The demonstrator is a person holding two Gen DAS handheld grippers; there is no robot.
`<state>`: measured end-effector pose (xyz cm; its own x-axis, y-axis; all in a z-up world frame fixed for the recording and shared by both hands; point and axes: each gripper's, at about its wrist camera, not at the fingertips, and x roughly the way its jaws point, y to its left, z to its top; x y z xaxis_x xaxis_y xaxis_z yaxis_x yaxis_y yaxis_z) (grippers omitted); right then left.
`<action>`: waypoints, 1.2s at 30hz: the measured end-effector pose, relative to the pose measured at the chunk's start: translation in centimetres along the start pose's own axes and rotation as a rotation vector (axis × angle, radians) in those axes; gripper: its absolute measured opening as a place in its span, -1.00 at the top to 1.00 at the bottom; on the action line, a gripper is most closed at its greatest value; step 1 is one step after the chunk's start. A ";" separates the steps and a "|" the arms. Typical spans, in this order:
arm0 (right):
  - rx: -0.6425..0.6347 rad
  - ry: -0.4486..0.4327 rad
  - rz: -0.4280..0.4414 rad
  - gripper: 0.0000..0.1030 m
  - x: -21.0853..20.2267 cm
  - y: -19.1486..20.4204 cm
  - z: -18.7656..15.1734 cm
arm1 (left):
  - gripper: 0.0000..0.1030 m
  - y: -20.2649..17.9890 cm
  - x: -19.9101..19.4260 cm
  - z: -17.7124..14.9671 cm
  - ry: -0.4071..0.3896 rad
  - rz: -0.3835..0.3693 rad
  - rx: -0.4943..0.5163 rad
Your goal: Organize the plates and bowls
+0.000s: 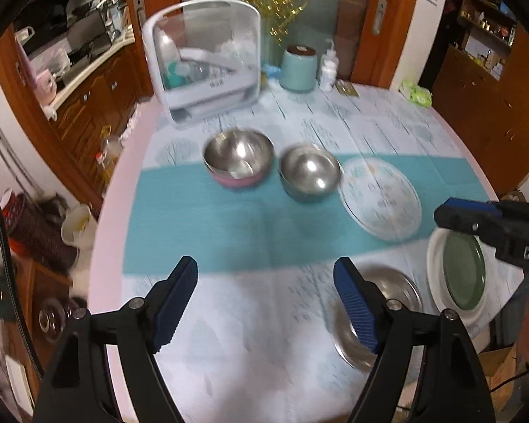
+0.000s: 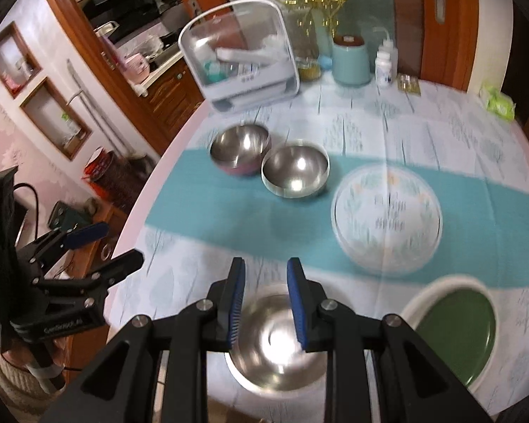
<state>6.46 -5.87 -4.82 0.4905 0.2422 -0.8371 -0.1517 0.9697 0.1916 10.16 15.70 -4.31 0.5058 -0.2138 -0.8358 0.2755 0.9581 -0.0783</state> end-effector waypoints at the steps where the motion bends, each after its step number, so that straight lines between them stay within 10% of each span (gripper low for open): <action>1: 0.003 -0.007 -0.013 0.51 0.4 0.4 1.2 | -0.56 1.2 0.4 1.1 -0.011 -0.003 0.002; 16: 0.077 0.058 -0.049 0.51 14.6 3.4 16.0 | -0.56 12.4 14.7 12.9 0.054 -0.108 -0.117; 29: 0.111 0.234 -0.126 0.51 25.0 1.2 18.7 | -0.48 13.8 25.9 13.4 0.264 -0.273 -0.309; 36: 0.101 0.280 -0.146 0.61 27.3 0.5 18.5 | 0.01 12.8 28.8 13.3 0.329 -0.308 -0.309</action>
<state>35.66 1.85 -18.13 0.2436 0.0956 -0.9651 -0.0045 0.9952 0.0974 39.13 19.23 -22.15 0.1437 -0.4701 -0.8708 0.0925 0.8825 -0.4612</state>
